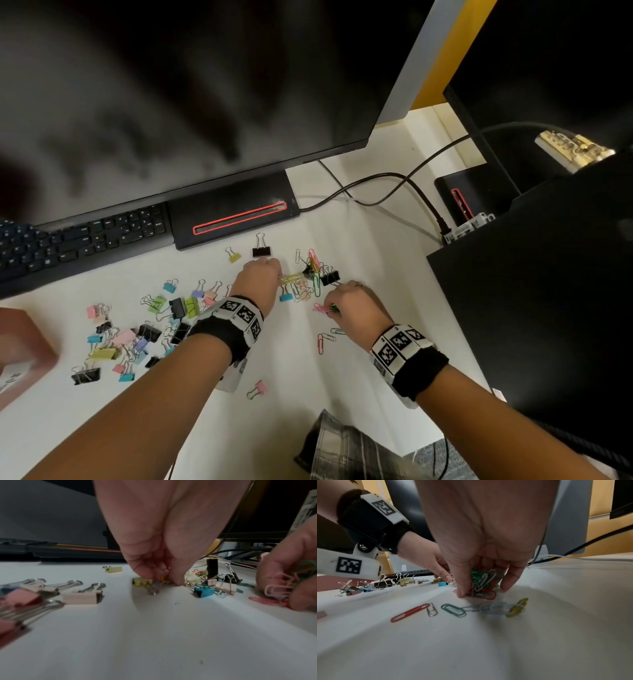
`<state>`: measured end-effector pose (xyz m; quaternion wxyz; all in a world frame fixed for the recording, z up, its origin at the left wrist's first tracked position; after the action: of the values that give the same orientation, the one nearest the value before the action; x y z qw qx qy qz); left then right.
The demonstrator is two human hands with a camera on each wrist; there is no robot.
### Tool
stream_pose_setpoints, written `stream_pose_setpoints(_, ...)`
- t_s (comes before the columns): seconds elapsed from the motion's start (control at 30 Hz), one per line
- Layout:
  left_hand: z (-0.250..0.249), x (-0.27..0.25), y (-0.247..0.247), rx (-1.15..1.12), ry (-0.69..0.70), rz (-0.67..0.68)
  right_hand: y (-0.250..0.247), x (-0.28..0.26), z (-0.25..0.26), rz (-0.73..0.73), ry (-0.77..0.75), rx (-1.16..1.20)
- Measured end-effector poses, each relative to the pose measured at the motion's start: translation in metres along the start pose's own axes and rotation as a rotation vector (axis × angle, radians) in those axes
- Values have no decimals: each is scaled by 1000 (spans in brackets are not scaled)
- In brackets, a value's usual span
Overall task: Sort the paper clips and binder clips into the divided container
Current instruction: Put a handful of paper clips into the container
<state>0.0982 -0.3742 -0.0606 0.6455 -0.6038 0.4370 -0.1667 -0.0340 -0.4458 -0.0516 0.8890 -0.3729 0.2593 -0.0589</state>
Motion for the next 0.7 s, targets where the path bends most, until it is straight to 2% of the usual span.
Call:
stream_pose_setpoints(0.1,2,-4,3,16,25,1,-6,-6,7,-53,-25,70)
stream_pose_setpoints(0.17,7,-12,-4,-58,17,-32,-10,-9,15,-62,-37,153)
stream_pose_setpoints(0.33,56,-65,-57,-327,-93,-295,-25,-13,74,-113,-125,248)
stream_pose_setpoints(0.43,118,-122,-84,-428,-215,-384,-13,-6,149,-80,-276,256)
stream_pose_setpoints(0.57,229,-210,-99,-430,-434,-451,33,14,273,-2,-472,273)
stream_pose_setpoints(0.63,288,-247,-99,-420,-574,-457,62,27,342,43,-559,309)
stream_pose_setpoints(0.7,337,-272,-92,-389,-712,-404,96,41,401,88,-586,351)
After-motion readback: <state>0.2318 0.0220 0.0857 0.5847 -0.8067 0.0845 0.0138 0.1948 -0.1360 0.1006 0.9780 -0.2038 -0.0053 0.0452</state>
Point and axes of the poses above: each hand's wrist, its own x-axis towards the middle knuckle, its own y-axis out of the palm, z = x × y, the point moved 10 cm from there along x, towards the middle knuckle, and after that the axes turned 15 degrees about x, right-handed, at the moved point
